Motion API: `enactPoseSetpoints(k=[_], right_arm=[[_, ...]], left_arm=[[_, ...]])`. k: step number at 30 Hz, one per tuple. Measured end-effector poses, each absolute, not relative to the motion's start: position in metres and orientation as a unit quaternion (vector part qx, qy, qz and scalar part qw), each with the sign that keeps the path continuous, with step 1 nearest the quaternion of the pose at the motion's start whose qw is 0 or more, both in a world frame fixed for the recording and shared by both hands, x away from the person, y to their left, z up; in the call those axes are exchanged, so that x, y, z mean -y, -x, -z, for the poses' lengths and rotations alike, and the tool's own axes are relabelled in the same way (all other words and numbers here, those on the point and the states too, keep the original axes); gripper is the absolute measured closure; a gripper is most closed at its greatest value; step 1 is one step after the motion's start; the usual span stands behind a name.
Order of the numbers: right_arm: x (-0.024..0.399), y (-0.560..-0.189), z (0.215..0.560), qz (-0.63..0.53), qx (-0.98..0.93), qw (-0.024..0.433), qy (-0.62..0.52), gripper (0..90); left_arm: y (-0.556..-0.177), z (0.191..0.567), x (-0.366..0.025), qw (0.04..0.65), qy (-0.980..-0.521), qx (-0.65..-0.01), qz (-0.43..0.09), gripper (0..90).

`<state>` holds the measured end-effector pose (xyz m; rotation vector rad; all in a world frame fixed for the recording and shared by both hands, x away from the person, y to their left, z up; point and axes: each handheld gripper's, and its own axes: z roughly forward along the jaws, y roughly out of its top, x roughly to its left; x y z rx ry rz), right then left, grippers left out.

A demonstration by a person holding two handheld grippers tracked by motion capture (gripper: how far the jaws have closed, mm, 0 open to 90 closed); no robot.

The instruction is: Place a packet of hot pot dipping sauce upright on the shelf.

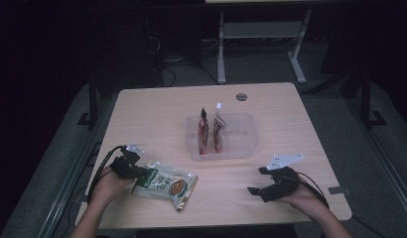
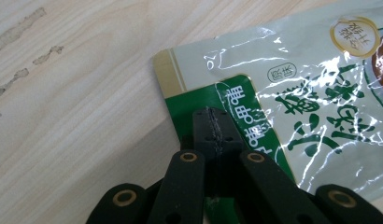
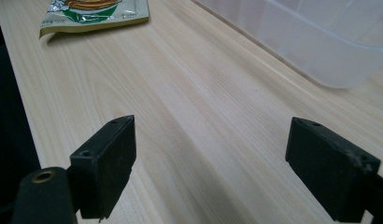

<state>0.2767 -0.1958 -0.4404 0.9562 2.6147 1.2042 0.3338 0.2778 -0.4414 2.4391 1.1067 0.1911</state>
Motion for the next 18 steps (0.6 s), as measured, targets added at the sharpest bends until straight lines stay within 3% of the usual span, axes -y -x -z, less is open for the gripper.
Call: enactPoseSetpoints(k=[18], right_arm=[[0.195, -0.278, 0.442, -0.395, -0.862, 0.056, -0.312, 15.8]], left_arm=[[-0.362, 0.446, -0.249, 0.242, -0.89, -0.378, -0.083, 90.0]])
